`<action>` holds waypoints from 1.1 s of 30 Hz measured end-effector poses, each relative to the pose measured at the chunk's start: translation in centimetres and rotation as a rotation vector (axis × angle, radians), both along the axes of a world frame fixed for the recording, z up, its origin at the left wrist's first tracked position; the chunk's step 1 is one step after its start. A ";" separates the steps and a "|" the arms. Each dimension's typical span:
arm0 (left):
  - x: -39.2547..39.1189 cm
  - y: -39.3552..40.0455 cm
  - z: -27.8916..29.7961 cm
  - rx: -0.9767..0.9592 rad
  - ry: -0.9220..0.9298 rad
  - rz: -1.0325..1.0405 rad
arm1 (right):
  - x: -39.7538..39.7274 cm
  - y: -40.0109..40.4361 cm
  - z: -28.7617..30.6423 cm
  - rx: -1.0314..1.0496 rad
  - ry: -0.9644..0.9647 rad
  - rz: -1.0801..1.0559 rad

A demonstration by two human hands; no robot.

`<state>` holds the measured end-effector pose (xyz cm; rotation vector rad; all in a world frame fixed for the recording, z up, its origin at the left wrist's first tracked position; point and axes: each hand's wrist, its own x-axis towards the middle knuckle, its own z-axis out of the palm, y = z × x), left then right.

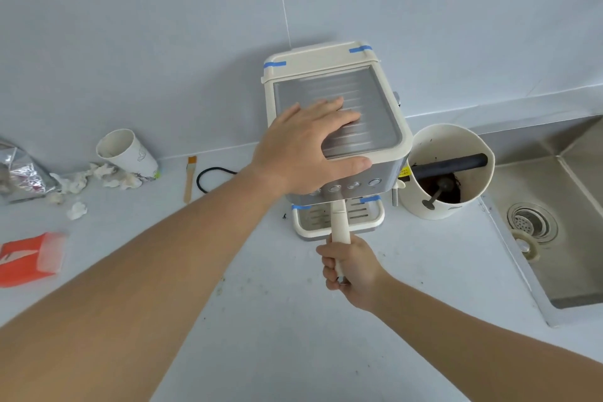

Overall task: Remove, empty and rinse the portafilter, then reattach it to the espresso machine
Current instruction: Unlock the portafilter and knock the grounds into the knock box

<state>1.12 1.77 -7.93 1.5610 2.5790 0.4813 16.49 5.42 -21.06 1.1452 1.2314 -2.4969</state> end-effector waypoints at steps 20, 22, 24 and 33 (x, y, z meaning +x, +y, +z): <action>0.0 0.0 0.0 0.020 -0.003 0.000 | -6.8 -7.0 -0.1 -0.106 0.023 -0.361; -0.1 -0.1 -0.1 0.021 -0.003 -0.002 | -7.8 -7.6 -0.1 -0.112 0.032 -0.388; -0.1 -0.1 -0.1 0.018 -0.003 -0.003 | -8.7 -8.0 -0.3 -0.112 0.045 -0.414; -0.1 -0.1 -0.1 0.013 0.010 -0.011 | -11.0 -8.5 -1.6 -0.073 0.052 -0.511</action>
